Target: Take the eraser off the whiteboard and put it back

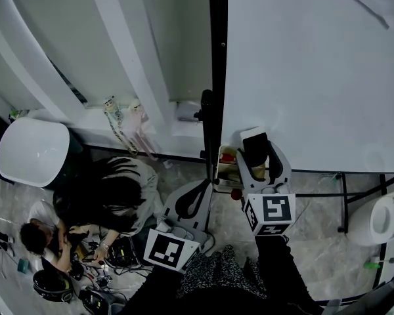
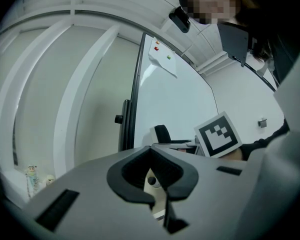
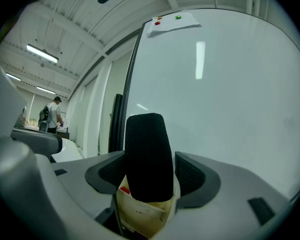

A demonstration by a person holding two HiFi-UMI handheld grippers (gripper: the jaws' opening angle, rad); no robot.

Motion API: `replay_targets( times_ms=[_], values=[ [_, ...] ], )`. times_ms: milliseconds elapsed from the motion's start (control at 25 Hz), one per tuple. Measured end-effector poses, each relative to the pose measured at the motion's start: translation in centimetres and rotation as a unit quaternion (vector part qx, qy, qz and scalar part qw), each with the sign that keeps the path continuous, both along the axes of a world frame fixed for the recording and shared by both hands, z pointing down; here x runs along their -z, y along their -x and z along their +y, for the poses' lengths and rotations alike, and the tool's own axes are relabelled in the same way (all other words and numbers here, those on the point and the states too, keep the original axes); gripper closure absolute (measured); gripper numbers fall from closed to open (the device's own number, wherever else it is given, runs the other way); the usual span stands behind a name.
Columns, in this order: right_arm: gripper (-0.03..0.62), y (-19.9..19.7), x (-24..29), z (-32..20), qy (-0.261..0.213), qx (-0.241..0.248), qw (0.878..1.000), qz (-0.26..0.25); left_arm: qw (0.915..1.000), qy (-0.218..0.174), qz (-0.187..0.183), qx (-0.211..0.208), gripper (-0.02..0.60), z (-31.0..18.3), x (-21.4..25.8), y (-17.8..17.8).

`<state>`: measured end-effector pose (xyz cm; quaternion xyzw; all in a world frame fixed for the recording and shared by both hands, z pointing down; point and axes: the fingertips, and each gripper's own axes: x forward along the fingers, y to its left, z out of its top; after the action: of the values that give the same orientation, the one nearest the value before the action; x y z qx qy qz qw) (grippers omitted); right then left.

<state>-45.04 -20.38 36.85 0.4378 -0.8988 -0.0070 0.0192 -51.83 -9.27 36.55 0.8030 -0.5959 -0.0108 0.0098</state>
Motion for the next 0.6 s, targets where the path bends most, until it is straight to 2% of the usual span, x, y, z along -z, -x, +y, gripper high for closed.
replay_targets(
  times_ms=[280, 560, 600],
  values=[
    [0.315, -0.4, 0.5, 0.4, -0.008, 0.006, 1.0, 0.003, 0.9999, 0.001, 0.015, 0.0, 0.575, -0.3, 0.0, -0.3],
    [0.319, 0.2, 1.5, 0.8, -0.038, 0.007, 0.998, 0.045, 1.0, 0.003, 0.006, -0.005, 0.575, -0.4, -0.1, -0.4],
    [0.335, 0.1, 1.7, 0.8, -0.043, 0.002, 0.998, 0.041, 1.0, 0.005, 0.005, -0.003, 0.575, -0.4, -0.1, -0.3]
  ],
)
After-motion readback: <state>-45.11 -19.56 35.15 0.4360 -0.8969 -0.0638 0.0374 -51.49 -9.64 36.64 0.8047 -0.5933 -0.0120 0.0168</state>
